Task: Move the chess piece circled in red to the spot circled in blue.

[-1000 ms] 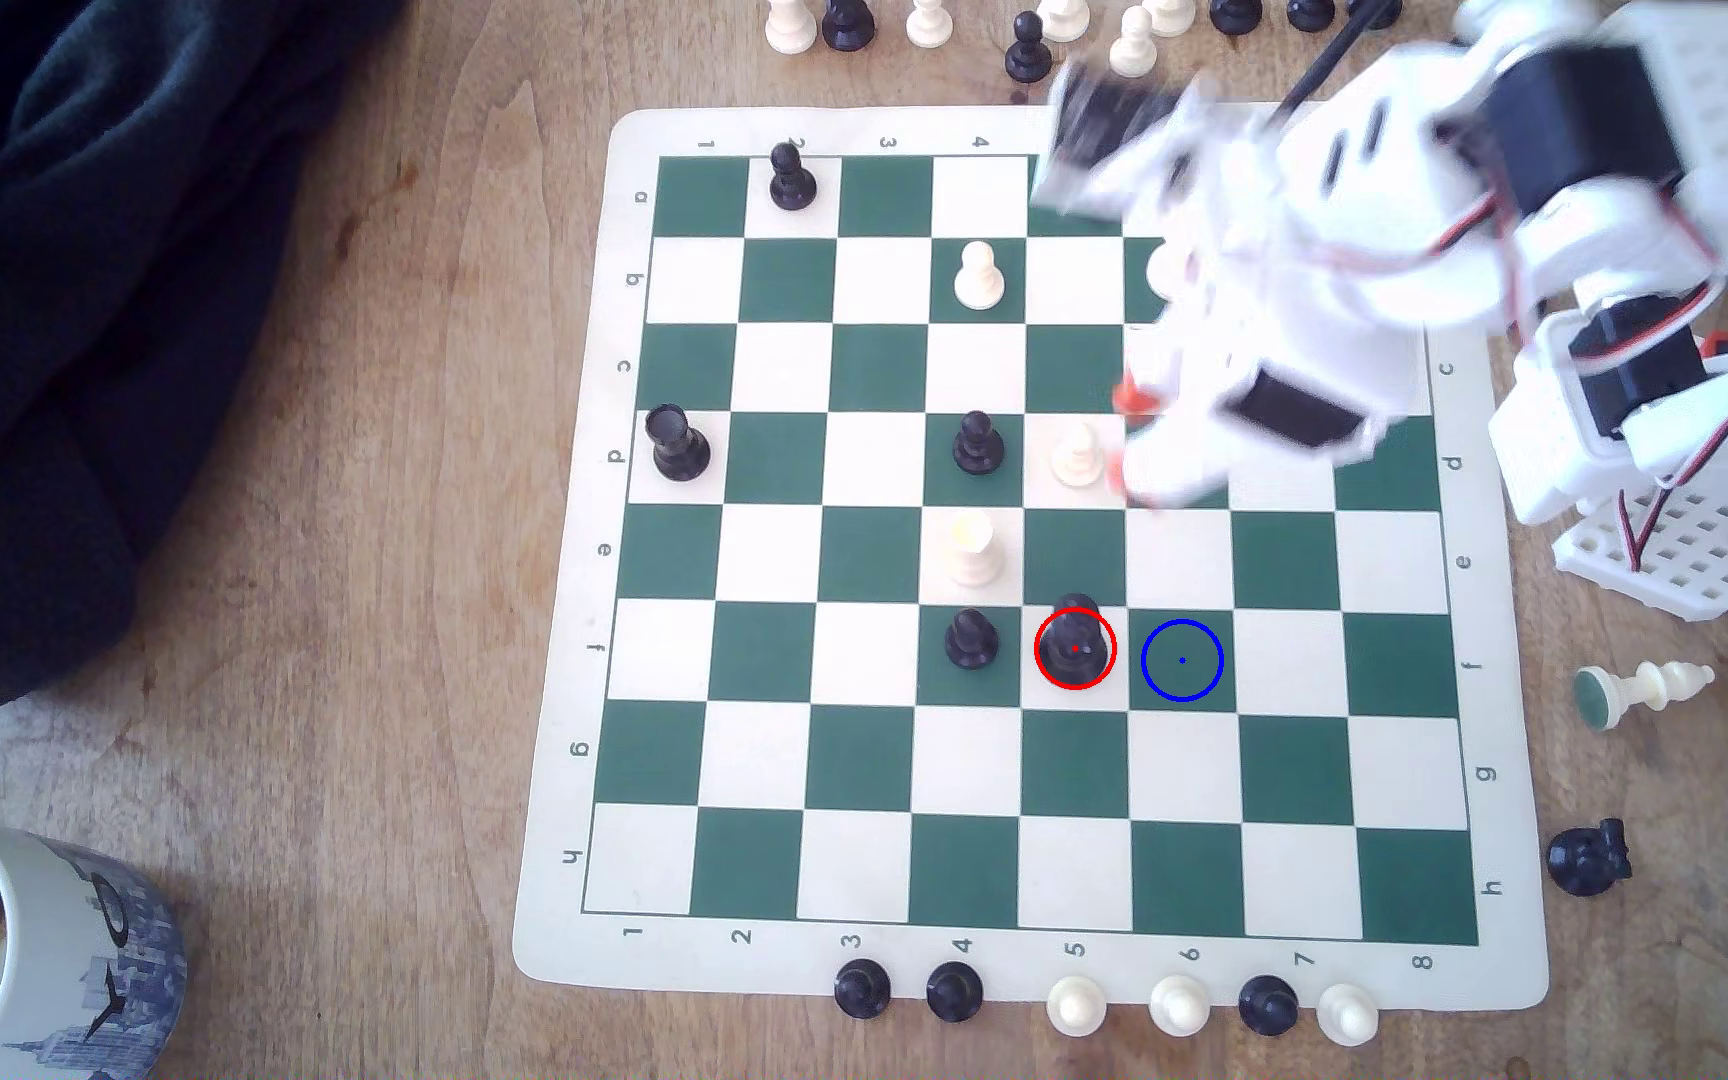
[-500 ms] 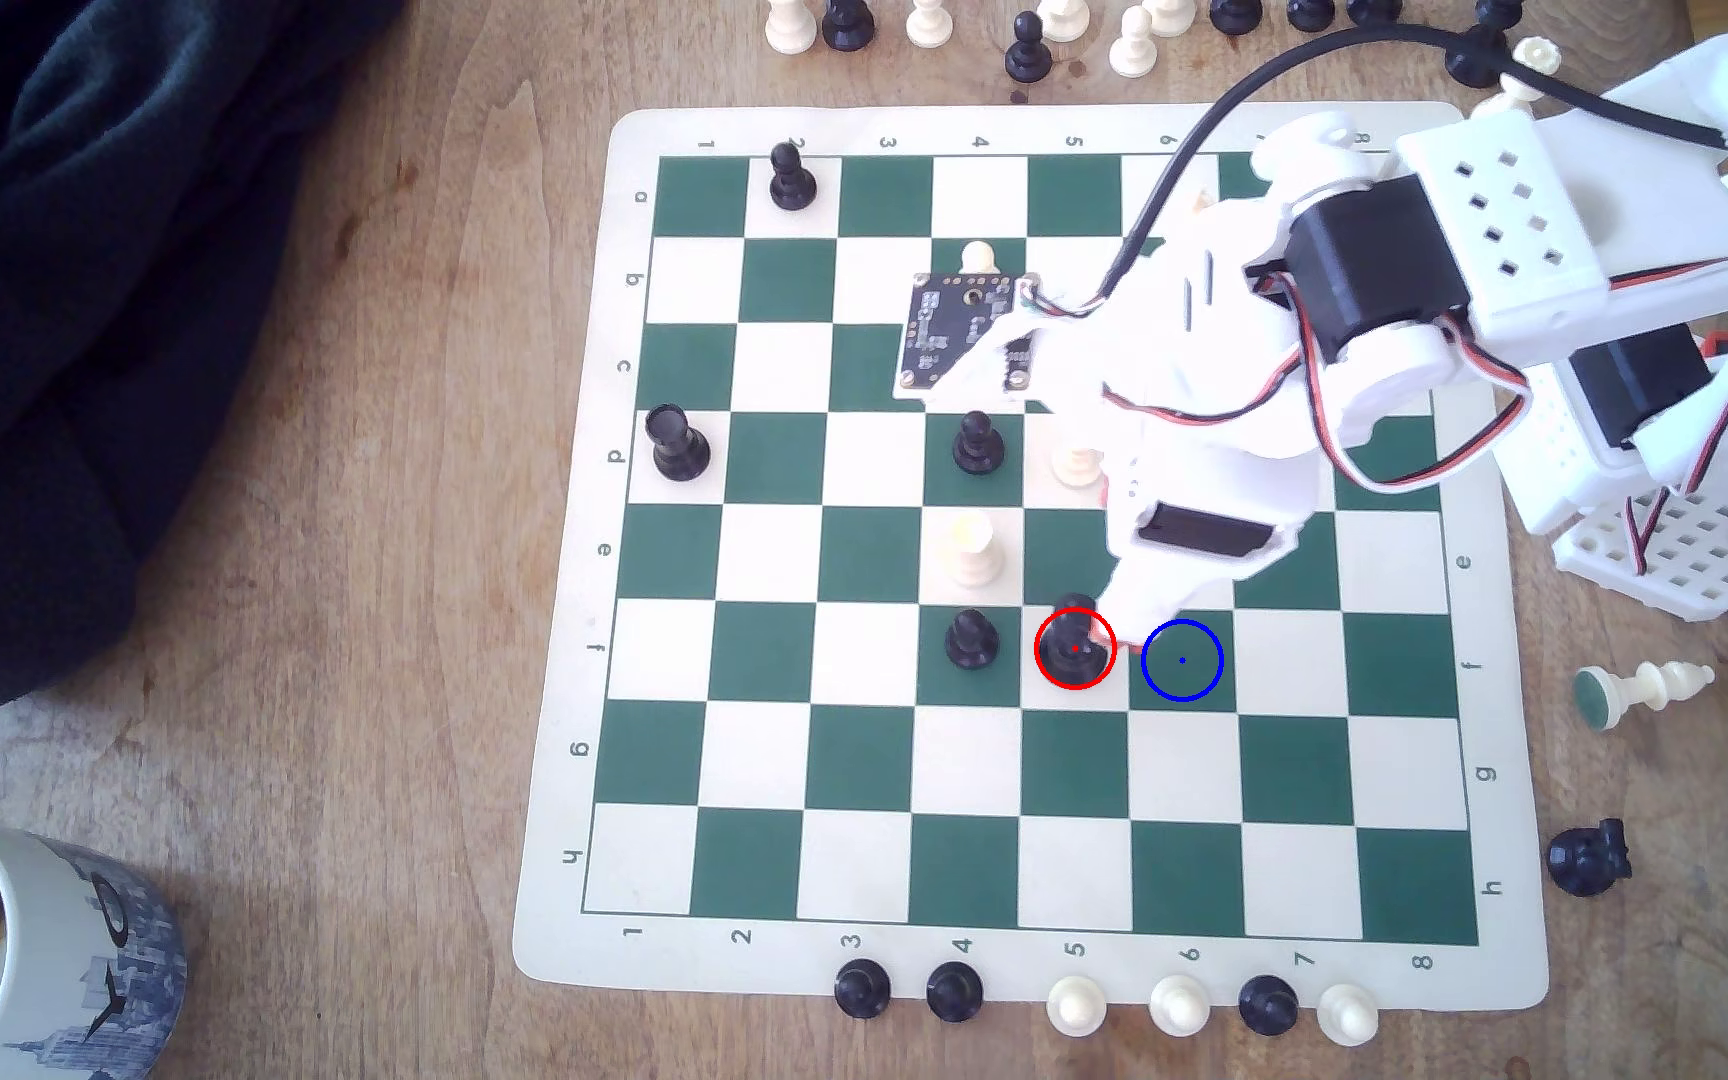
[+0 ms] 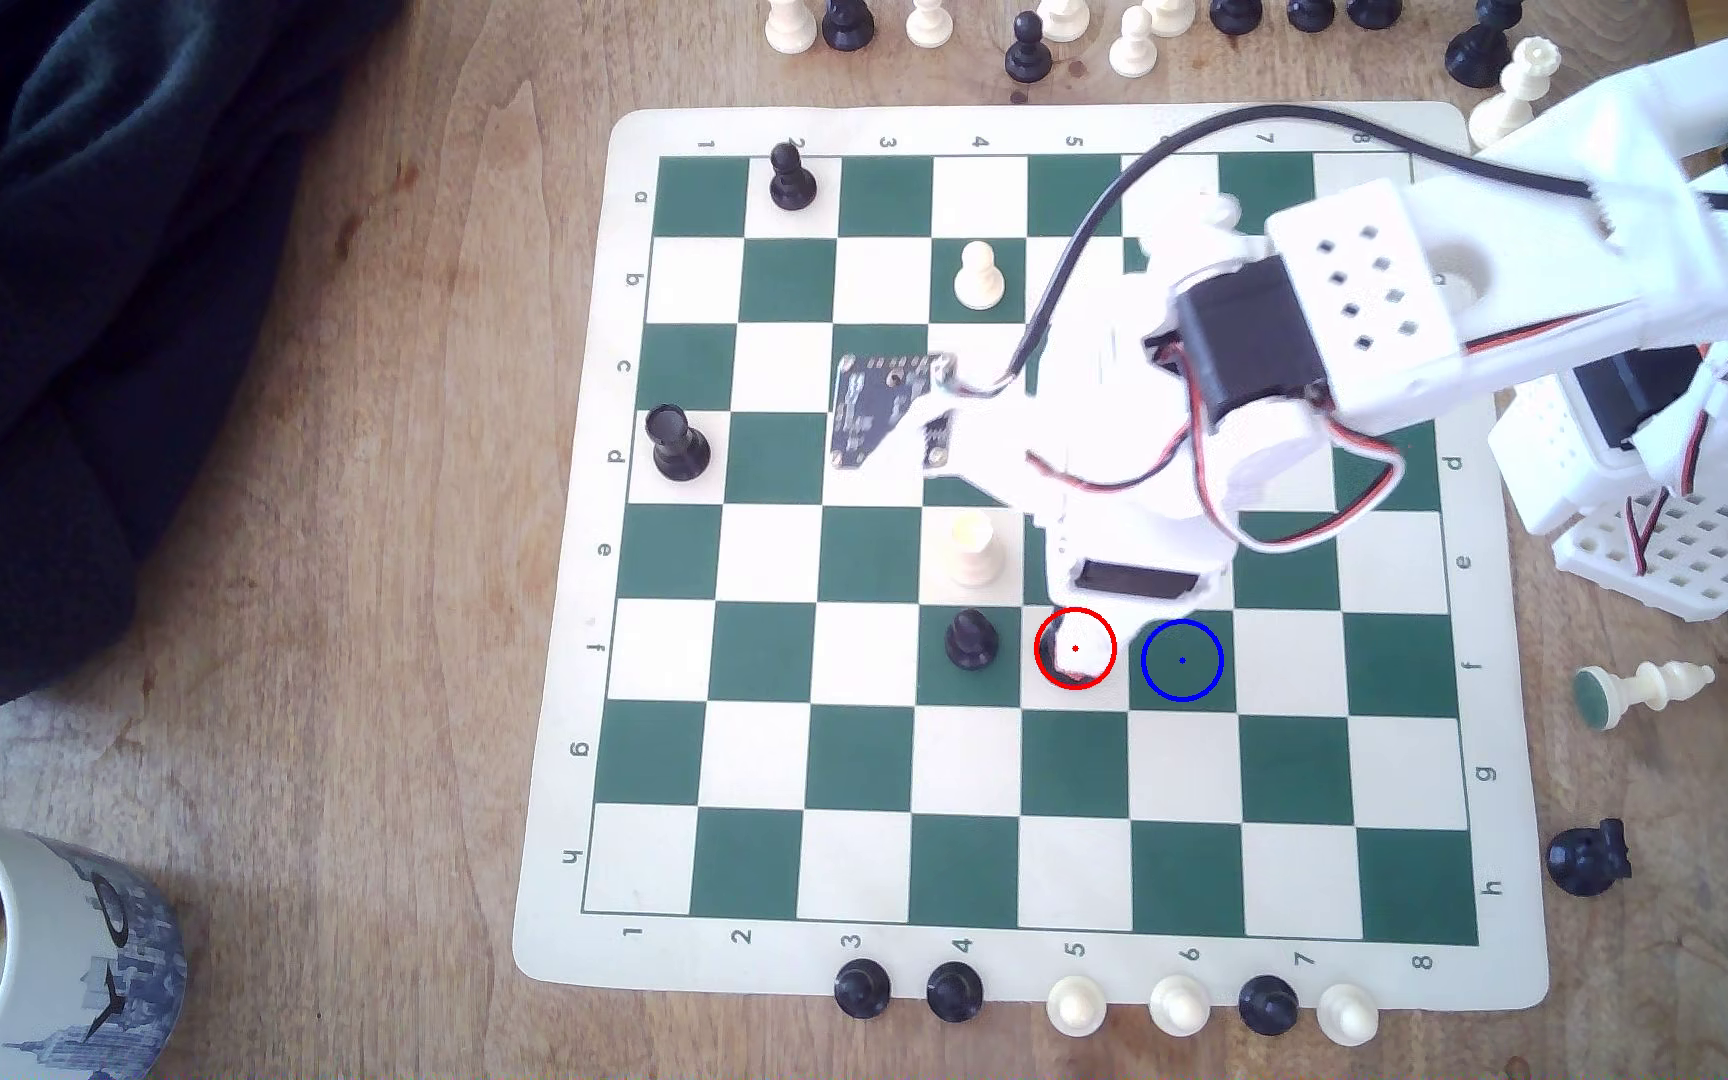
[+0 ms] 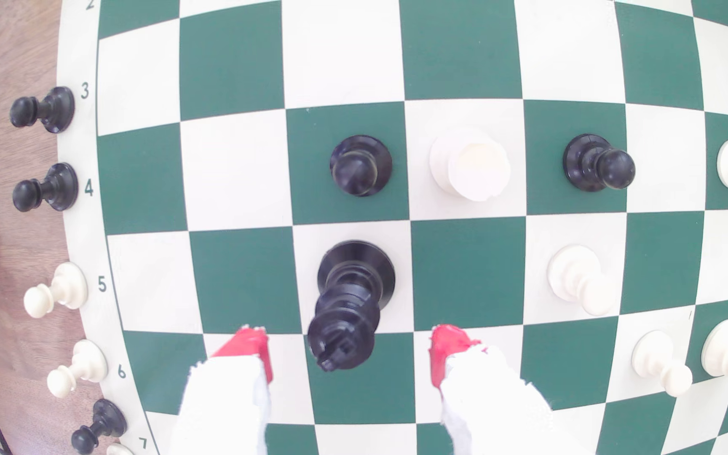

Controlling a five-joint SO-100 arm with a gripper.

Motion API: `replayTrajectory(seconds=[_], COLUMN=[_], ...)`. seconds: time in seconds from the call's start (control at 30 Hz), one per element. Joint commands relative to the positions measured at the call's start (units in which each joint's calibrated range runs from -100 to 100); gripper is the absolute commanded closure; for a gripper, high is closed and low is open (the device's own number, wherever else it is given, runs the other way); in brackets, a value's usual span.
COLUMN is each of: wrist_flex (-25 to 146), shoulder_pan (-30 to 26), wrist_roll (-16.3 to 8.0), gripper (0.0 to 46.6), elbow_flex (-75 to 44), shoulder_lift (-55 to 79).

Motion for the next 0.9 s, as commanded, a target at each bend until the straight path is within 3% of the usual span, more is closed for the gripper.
replayTrajectory(seconds=[0.0,0.2,0.53,0.87], wrist_flex=[-0.97,-1.95,-2.85,-3.67], shoulder_pan=[-0.19,-1.21,-2.15,-2.93], wrist_roll=[0.20,0.05,0.00,0.15], gripper=[28.0,31.3,32.1,40.7], elbow_flex=[-3.96,-3.87,-3.50,-3.50], shoulder_lift=[0.47,1.40,3.69,3.78])
